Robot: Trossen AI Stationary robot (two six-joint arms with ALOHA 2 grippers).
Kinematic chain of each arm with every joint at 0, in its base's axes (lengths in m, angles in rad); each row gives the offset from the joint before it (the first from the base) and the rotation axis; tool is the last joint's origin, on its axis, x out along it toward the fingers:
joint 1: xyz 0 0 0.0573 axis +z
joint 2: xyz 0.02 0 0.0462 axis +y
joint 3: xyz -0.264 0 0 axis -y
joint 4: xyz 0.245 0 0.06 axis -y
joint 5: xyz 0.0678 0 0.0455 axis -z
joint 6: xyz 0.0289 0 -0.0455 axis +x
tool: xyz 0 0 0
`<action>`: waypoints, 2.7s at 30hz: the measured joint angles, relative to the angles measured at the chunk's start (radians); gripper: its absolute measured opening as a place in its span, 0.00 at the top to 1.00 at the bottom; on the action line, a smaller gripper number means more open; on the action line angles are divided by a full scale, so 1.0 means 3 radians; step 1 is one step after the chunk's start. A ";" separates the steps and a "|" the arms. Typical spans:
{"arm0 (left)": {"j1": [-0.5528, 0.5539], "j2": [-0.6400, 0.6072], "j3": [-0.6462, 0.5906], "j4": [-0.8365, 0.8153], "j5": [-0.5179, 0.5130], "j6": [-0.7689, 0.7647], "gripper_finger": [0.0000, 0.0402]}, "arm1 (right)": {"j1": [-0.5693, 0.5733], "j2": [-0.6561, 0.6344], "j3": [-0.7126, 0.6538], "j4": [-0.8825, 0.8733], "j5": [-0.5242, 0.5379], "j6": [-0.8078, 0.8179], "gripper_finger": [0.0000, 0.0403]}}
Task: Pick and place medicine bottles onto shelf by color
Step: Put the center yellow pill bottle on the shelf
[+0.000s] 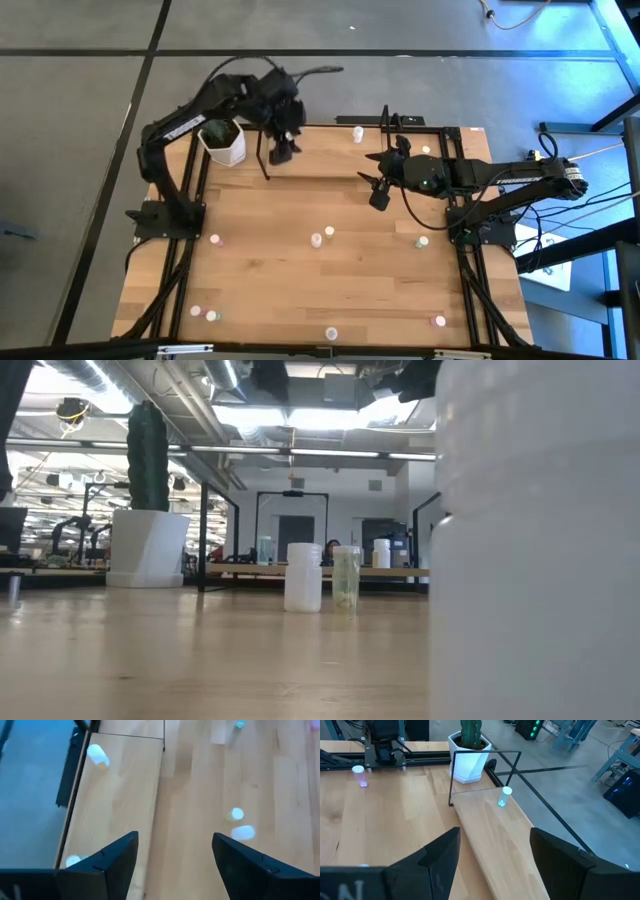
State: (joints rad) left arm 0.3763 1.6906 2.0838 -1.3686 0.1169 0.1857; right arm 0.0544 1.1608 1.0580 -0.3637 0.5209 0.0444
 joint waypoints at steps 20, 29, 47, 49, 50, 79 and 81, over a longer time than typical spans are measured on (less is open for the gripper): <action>-0.1749 -0.0066 -0.0048 -0.0381 -0.1264 -0.2706 0.38 | 0.0000 0.0001 0.0000 0.0000 -0.0028 0.0015 0.40; -0.2211 -0.0066 -0.0048 -0.0381 -0.1492 -0.3100 0.38 | 0.0000 0.0002 0.0000 0.0112 -0.0684 -0.0020 0.40; -0.2509 -0.0066 -0.0048 -0.0610 -0.1593 -0.3229 0.38 | -0.0068 0.0661 0.0000 0.0176 -0.2149 -0.1121 0.40; -0.2509 -0.0066 -0.0048 -0.0634 -0.1593 -0.3216 0.38 | -0.0082 0.0813 0.0000 0.0174 -0.2198 -0.1161 0.40; -0.2509 -0.0066 -0.0048 -0.0652 -0.1593 -0.3218 0.38 | -0.0083 0.0882 0.0000 0.0174 -0.2204 -0.1198 0.40; -0.2509 -0.0066 -0.0048 -0.0676 -0.1582 -0.3237 0.38 | -0.0081 0.1899 0.0000 0.0511 -0.2381 -0.1307 0.40; -0.2509 -0.0066 -0.0048 -0.0675 -0.1583 -0.3240 0.38 | -0.0081 0.1905 0.0000 0.0565 -0.2383 -0.1309 0.40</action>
State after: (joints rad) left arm -0.3763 1.6709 2.0693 -1.5711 -0.3580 -0.7864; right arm 0.0299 1.7324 1.0580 -0.1941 -0.1940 -0.3482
